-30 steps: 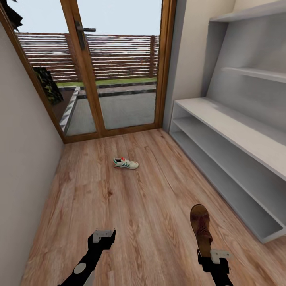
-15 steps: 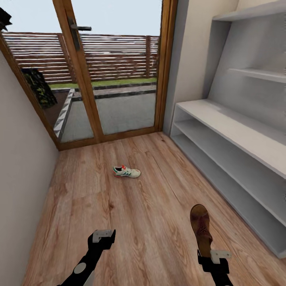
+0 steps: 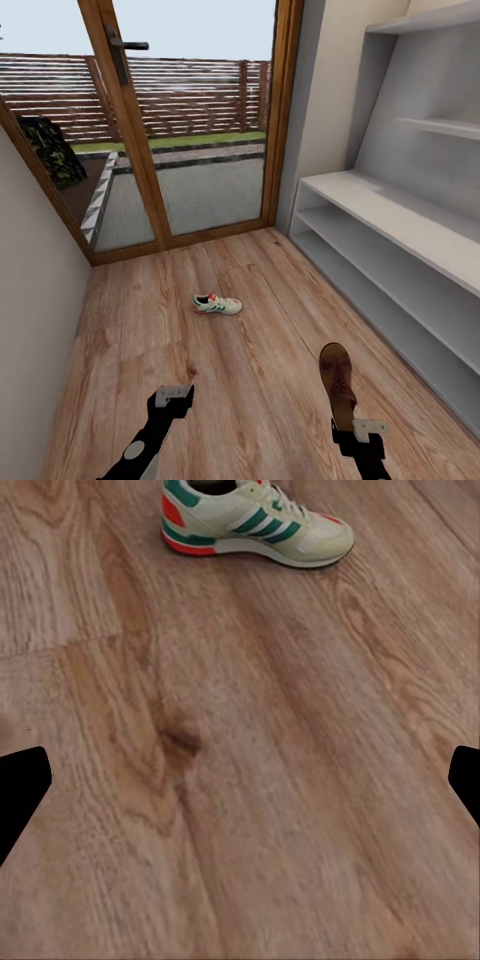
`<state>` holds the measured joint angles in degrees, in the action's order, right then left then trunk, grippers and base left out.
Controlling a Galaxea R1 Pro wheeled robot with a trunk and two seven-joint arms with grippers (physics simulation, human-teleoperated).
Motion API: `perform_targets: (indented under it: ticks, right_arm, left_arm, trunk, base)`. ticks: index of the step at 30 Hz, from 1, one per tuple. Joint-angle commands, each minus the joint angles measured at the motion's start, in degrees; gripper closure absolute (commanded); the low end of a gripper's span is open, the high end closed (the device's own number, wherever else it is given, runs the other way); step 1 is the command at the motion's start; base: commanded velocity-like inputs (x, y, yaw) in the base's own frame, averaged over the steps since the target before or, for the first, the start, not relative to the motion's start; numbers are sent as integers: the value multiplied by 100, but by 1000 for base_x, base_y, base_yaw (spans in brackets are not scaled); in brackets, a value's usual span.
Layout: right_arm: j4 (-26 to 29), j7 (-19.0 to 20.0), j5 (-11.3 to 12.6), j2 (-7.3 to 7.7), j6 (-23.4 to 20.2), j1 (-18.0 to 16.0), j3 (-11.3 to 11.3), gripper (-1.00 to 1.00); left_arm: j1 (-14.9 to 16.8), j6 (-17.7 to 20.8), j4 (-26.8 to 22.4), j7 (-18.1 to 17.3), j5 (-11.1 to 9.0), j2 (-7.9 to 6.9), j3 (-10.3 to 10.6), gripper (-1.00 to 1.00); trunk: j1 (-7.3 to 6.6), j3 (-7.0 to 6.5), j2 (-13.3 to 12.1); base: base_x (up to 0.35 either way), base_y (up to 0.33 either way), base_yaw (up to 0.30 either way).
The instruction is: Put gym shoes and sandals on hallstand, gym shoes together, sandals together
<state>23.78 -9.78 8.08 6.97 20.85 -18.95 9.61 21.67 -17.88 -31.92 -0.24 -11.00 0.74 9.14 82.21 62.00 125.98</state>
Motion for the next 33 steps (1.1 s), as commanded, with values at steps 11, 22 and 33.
perform_targets:
  ticks: [11, 22, 33]
  right_arm:
    - [-3, -33, 72, 6, 17, -3, 50, 100]
    - [-5, -33, 74, 6, 19, -3, 50, 100]
    - [-5, -33, 72, 6, 20, -3, 50, 100]
  left_arm:
    - [4, -22, 1, -2, -60, -3, 27, -100]
    - [4, -27, 1, -39, -60, -12, -199, -100]
    - [4, -31, -11, -53, -57, -12, -219, -100]
  trunk:
    - [2, 4, 1]
    - [2, 4, 1]
    - [2, 4, 1]
  base:
    - [308, 177, 0]
    - [314, 172, -37]
    - [237, 228, -266]
